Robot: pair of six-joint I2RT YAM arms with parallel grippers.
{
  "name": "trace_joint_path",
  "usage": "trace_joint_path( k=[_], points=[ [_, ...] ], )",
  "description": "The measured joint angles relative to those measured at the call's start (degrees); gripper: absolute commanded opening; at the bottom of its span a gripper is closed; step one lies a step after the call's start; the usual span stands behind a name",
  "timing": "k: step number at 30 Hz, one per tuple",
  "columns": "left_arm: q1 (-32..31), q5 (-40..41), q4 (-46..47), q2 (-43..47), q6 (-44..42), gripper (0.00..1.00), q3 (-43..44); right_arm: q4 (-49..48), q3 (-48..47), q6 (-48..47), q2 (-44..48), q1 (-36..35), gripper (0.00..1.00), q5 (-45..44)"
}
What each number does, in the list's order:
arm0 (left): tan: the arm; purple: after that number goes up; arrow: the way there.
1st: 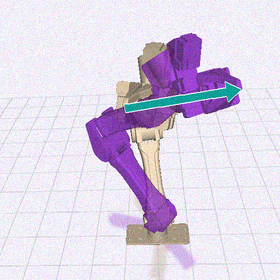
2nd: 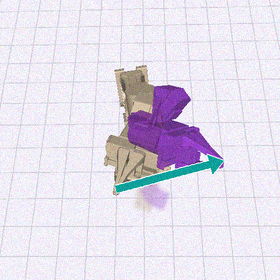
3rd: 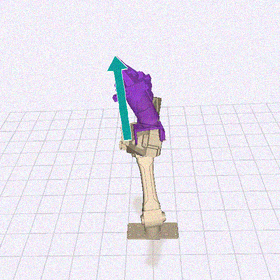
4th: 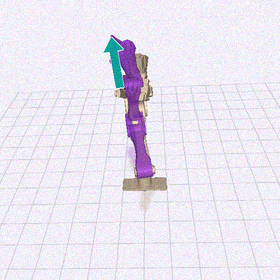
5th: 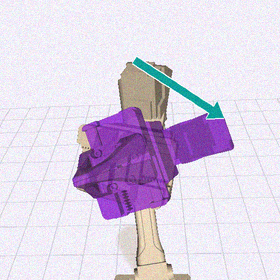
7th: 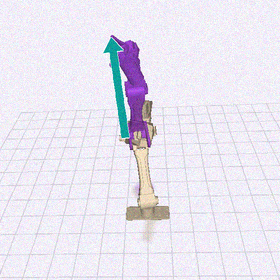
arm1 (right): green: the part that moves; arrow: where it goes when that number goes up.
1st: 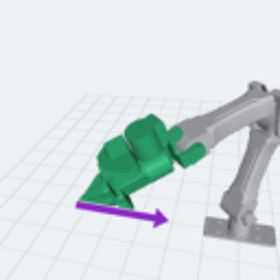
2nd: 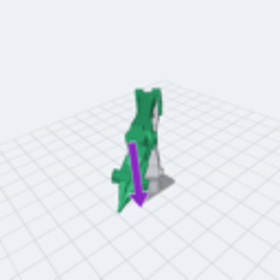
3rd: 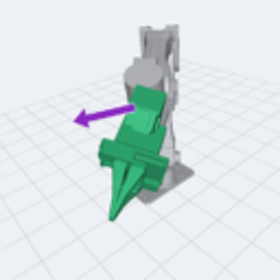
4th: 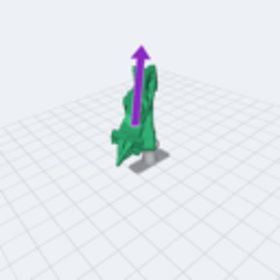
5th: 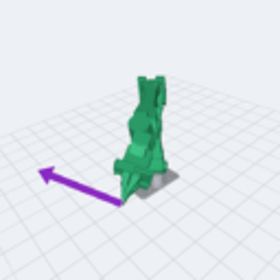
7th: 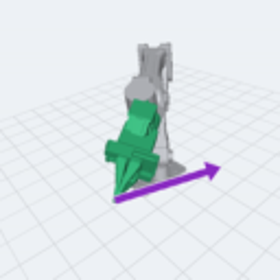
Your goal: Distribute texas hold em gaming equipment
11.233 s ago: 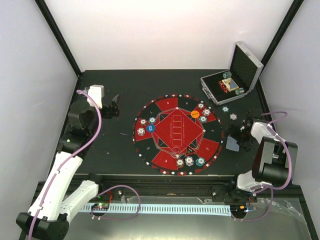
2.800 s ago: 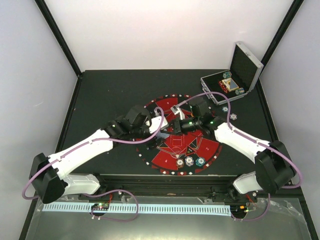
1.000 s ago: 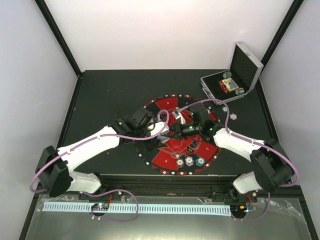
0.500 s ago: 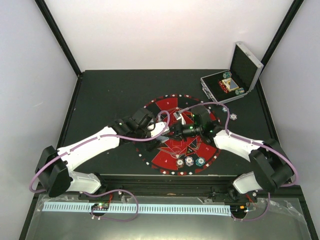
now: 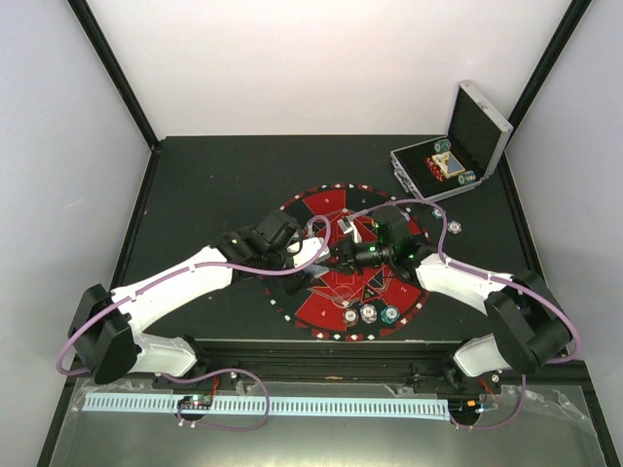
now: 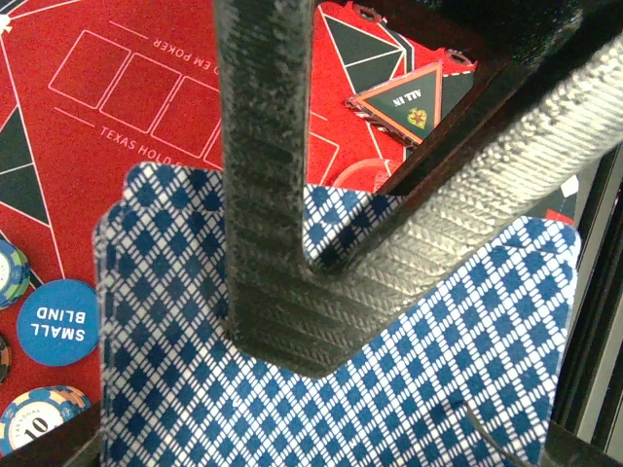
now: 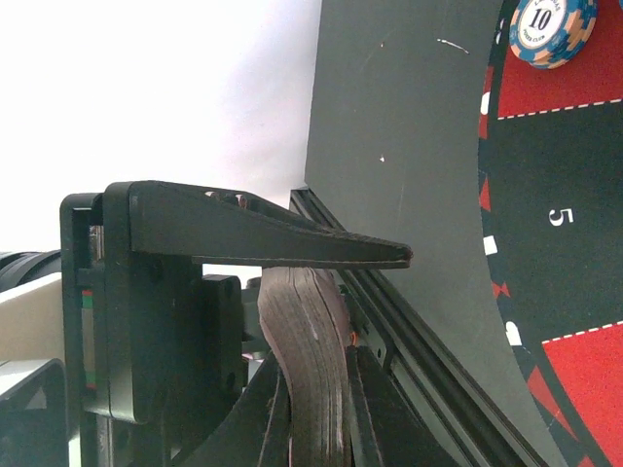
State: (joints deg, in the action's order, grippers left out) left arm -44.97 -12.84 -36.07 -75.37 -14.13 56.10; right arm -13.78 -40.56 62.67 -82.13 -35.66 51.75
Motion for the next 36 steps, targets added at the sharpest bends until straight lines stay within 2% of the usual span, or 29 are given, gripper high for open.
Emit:
trace_joint_path(
  k=[9, 14, 15, 22, 23, 30, 36],
  points=[
    [0.0, -0.7, -0.1, 0.0, -0.1, 0.39, -0.1, 0.2, 0.2, -1.2, 0.0, 0.0, 0.23, 0.0],
    [0.0, -1.0, -0.2, -0.2, -0.2, 0.38, -0.2, 1.0, 0.2, -2.8, 0.0, 0.0, 0.26, 0.4],
    [0.0, -1.1, -0.2, -0.4, -0.3, 0.38, -0.2, 1.3, 0.1, -3.3, 0.0, 0.0, 0.32, 0.5],
    [0.0, -1.3, -0.5, -1.2, -0.3, 0.39, -0.5, 5.9, -0.5, -7.0, 0.0, -0.1, 0.41, 0.9],
    [0.0, -1.3, -0.6, -1.3, -0.4, 0.39, -0.5, 6.9, -0.7, -7.7, 0.1, 0.0, 0.45, 0.9],
    [0.0, -1.3, -1.0, -1.2, -0.7, 0.4, -1.1, 12.1, -1.6, -11.6, 2.6, 0.0, 0.55, -0.2],
    [0.0, -1.5, -1.0, -0.3, -0.7, 0.4, -2.9, 14.1, -1.5, -13.6, 4.3, 0.7, 0.57, -0.9]
  ],
)
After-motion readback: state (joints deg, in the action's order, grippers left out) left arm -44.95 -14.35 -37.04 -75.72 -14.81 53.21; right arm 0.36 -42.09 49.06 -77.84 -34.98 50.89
